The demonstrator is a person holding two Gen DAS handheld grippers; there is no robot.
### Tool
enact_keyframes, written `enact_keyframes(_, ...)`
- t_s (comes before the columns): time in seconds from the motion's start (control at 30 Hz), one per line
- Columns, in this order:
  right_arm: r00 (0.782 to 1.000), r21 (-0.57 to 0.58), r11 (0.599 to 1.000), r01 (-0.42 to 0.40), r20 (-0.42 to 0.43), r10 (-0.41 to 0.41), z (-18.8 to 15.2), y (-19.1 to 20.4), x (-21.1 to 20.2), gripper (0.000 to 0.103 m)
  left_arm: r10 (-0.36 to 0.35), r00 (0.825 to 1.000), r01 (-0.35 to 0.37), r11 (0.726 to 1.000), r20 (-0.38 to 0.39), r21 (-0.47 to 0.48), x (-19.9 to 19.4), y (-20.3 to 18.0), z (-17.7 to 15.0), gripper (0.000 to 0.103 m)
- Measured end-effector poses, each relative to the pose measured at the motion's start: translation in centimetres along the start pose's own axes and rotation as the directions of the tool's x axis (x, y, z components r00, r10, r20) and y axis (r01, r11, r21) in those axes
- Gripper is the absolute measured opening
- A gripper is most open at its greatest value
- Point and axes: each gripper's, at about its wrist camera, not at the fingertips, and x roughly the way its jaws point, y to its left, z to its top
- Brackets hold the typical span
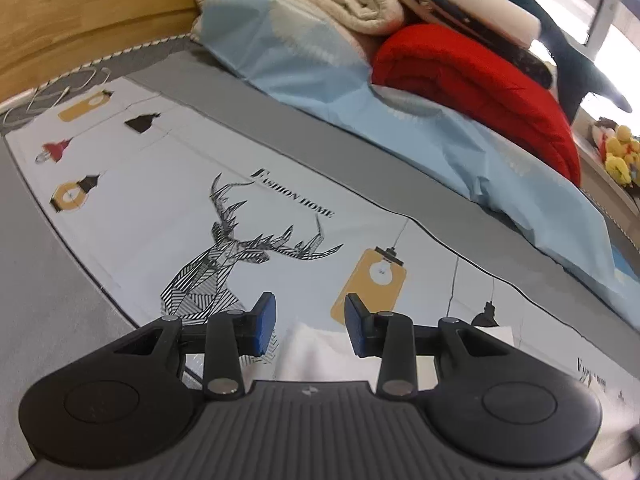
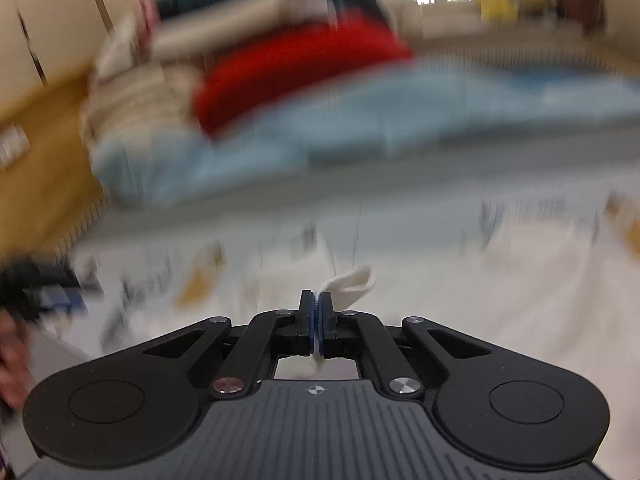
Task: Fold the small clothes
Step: 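Carry the sleeve across the shirt body with the left gripper and release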
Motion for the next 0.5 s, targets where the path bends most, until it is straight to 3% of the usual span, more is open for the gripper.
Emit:
enact_keyframes(0.1, 0.984, 0.051, 0.988, 0.146, 0.1, -0.15, 2.1, -3.4, -3.4, 0.001, -0.036, 0.999, 0.036, 0.999, -0.009, 0.031, 0.2, -0.7, -0.2, 0.041)
enact_keyframes(0.17, 0.954, 0.062, 0.954, 0.294, 0.041, -0.297, 1.9, -7.0, -3.4, 0.001, -0.07, 0.997, 0.071, 0.996, -0.024, 0.05, 0.4, -1.2, -0.5, 0.041)
enact_keyframes(0.23, 0.909, 0.038, 0.908, 0.416, -0.029, -0.415, 1.0, -10.1, -2.6, 0.001, -0.091, 0.995, 0.095, 0.993, -0.049, 0.068, 0.9, -1.8, -0.9, 0.041)
enact_keyframes(0.27, 0.898, 0.049, 0.897, 0.44, -0.056, -0.437, 0.7, -11.4, -2.5, 0.001, -0.105, 0.992, 0.11, 0.991, -0.07, 0.074, 1.2, -2.1, -1.2, 0.041)
enact_keyframes(0.37, 0.892, 0.081, 0.89, 0.45, -0.091, -0.443, 0.3, -13.4, -2.3, 0.001, -0.165, 0.973, 0.179, 0.981, -0.159, 0.077, 2.3, -3.0, -2.2, 0.042)
enact_keyframes(0.5, 0.886, 0.086, 0.883, 0.462, -0.096, -0.454, 0.6, -13.9, -2.3, 0.001, -0.232, 0.927, 0.271, 0.958, -0.296, 0.098, 3.8, -4.7, -4.3, 0.043)
